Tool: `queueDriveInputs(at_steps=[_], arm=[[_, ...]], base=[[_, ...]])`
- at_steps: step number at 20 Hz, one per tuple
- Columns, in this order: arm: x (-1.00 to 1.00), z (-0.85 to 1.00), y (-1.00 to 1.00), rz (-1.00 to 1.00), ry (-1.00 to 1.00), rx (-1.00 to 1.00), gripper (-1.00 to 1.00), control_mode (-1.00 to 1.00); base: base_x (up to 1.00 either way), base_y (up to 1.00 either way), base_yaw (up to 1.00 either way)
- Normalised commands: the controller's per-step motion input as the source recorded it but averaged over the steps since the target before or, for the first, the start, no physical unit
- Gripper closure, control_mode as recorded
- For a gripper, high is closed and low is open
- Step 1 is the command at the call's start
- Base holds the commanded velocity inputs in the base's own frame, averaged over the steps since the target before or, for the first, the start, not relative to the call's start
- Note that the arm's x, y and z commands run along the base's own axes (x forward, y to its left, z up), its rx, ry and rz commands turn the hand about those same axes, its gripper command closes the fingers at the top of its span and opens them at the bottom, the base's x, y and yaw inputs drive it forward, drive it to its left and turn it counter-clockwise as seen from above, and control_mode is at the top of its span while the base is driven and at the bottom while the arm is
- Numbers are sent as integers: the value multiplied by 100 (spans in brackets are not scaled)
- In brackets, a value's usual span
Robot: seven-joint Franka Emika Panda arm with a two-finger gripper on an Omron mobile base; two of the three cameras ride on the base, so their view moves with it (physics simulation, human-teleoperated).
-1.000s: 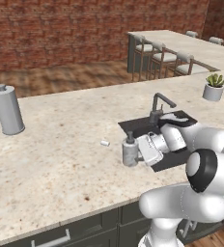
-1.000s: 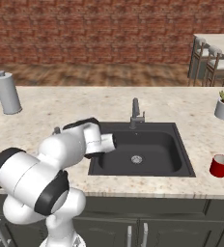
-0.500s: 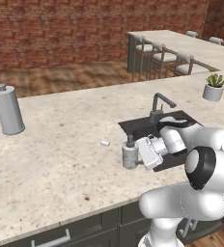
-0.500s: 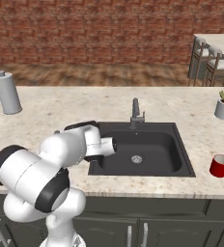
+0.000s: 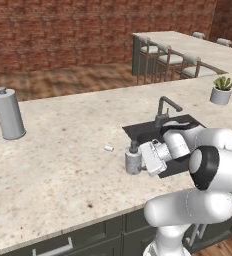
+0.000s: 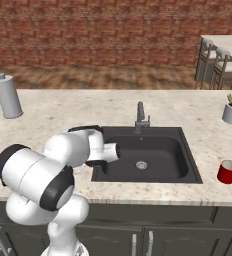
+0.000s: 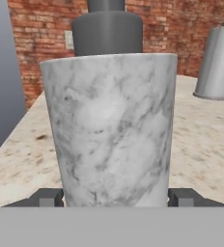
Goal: Open the cabinet. Pick the soap dispenser and place it next to the sink. Then close the cabinet.
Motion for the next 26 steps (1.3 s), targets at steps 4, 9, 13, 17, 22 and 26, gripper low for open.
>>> queueDriveInputs(at_steps=[4, 9, 13, 17, 22, 26], arm=[[23, 0, 0, 0, -2, 0, 100, -100], [23, -13, 0, 0, 0, 0, 100, -100], [23, -19, 0, 0, 0, 0, 100, -100], [23, -22, 0, 0, 0, 0, 100, -100], [18, -22, 0, 0, 0, 0, 100, -100], [20, -27, 0, 0, 0, 0, 100, -100]], base=[[0, 0, 0], [0, 0, 0], [0, 0, 0], [0, 0, 0], [0, 0, 0], [0, 0, 0]])
